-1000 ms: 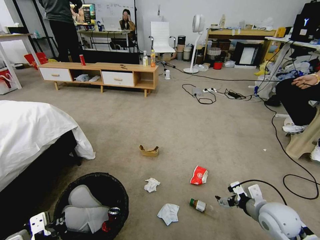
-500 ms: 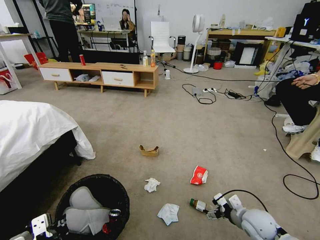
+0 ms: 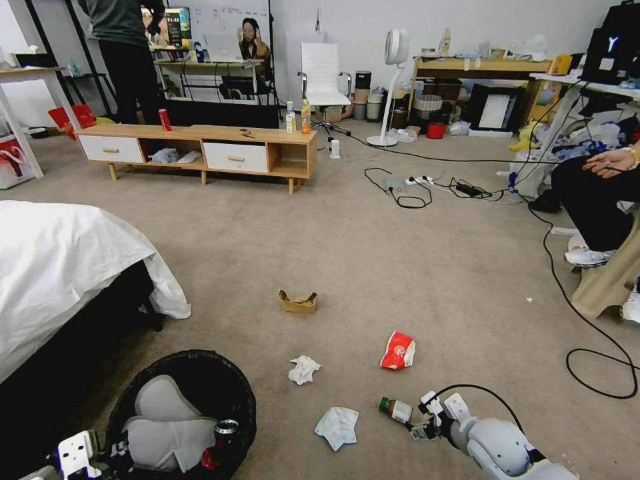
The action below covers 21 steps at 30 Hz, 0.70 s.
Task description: Pick up the trash bin and place the garbage on the floor into it.
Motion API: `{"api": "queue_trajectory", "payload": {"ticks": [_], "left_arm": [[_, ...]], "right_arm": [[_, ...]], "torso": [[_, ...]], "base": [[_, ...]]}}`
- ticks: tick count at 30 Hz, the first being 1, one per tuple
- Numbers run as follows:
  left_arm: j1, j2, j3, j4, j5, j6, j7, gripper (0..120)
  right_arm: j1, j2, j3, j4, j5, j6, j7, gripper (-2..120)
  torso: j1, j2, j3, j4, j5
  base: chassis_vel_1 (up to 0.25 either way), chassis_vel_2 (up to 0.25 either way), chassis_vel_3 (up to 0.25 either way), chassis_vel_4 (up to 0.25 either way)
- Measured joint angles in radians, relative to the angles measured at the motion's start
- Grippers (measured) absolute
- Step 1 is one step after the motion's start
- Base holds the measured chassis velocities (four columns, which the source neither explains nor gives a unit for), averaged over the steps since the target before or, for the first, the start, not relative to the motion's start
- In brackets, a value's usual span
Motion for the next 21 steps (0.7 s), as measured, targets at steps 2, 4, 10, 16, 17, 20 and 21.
{"api": "queue_trajectory", "payload": {"ticks": [2, 4, 10, 16, 17, 20, 21], "left_arm": [[0.001, 0.000, -0.001, 0.001, 0.000, 0.000, 0.000, 3], [0.002, 0.000, -0.004, 0.003, 0.000, -0.001, 0.000, 3], [0.003, -0.001, -0.008, 0.005, 0.001, -0.003, 0.000, 3], [0.007, -0.003, -0.010, 0.005, 0.002, -0.004, 0.000, 3], [0.009, -0.003, -0.011, 0.005, 0.002, -0.004, 0.000, 3], [0.012, -0.003, -0.012, 0.005, 0.002, -0.006, 0.000, 3], [0.012, -0.003, -0.012, 0.005, 0.002, -0.006, 0.000, 3]], "right_arm": [[0.010, 0.007, -0.009, -0.015, -0.006, 0.008, 0.001, 100], [0.027, 0.018, -0.027, -0.038, -0.013, 0.017, 0.003, 100], [0.056, 0.039, -0.060, -0.074, -0.023, 0.034, 0.007, 100], [0.096, 0.080, -0.092, -0.162, -0.048, 0.069, 0.010, 99], [0.105, 0.095, -0.100, -0.193, -0.058, 0.080, 0.010, 99], [0.117, 0.119, -0.108, -0.247, -0.075, 0.104, 0.010, 99], [0.117, 0.119, -0.108, -0.247, -0.075, 0.104, 0.010, 99]], "torso": [[0.000, 0.000, 0.000, 0.0000, 0.0000], [0.000, 0.000, 0.000, 0.0000, -0.0001], [0.000, 0.000, 0.000, 0.0000, -0.0001], [0.000, 0.000, 0.000, 0.0000, -0.0002], [0.000, 0.000, 0.000, 0.0000, 0.0002], [0.000, 0.000, 0.000, -0.0002, -0.0002], [0.000, 0.000, 0.000, -0.0002, -0.0002]], "base": [[0.000, 0.000, 0.000, 0.000], [0.000, 0.000, 0.000, 0.000], [0.000, 0.000, 0.000, 0.000], [0.000, 0.000, 0.000, 0.000], [0.000, 0.000, 0.000, 0.000], [0.000, 0.000, 0.000, 0.000], [0.000, 0.000, 0.000, 0.000]]}}
